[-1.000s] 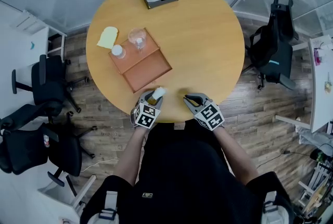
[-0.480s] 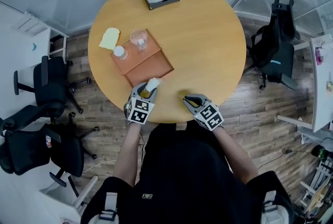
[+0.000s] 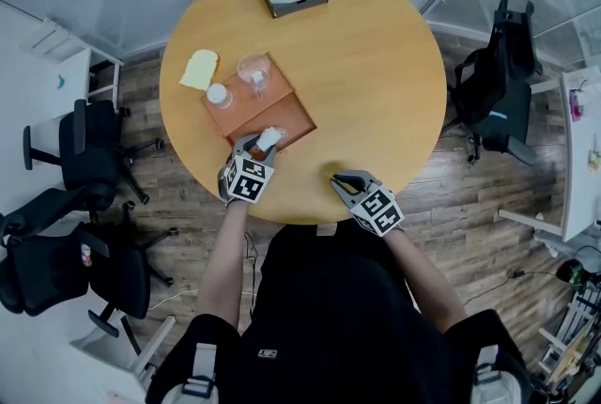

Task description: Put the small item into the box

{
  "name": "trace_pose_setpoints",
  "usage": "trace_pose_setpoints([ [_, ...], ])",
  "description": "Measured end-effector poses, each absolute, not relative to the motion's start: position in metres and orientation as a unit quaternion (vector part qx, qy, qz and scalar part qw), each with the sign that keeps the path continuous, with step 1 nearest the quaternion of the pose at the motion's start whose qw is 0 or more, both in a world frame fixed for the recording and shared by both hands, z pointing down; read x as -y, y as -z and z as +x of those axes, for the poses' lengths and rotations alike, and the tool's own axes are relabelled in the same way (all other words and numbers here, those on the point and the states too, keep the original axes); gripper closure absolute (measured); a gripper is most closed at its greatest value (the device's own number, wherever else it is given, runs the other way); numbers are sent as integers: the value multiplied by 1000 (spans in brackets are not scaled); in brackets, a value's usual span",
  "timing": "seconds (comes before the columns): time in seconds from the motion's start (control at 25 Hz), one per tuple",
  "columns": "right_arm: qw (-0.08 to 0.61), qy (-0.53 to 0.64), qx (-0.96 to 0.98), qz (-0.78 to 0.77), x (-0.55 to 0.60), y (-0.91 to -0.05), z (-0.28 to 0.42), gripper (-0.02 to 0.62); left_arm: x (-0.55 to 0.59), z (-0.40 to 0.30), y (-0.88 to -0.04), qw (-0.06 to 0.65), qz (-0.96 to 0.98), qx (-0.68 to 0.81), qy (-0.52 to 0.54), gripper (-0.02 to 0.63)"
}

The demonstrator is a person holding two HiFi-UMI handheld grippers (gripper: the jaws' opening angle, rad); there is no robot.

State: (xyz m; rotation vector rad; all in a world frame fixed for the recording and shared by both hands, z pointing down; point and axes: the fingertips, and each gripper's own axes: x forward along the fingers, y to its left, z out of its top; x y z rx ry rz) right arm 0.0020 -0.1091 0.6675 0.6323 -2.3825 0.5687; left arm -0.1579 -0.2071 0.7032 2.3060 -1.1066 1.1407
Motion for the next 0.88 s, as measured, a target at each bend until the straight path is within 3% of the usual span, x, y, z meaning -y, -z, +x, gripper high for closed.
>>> trace_pose_setpoints([
  [0.88,316,-222,892,237,110,-677,2,568,228,-151,-748,183,796,347,-461,425],
])
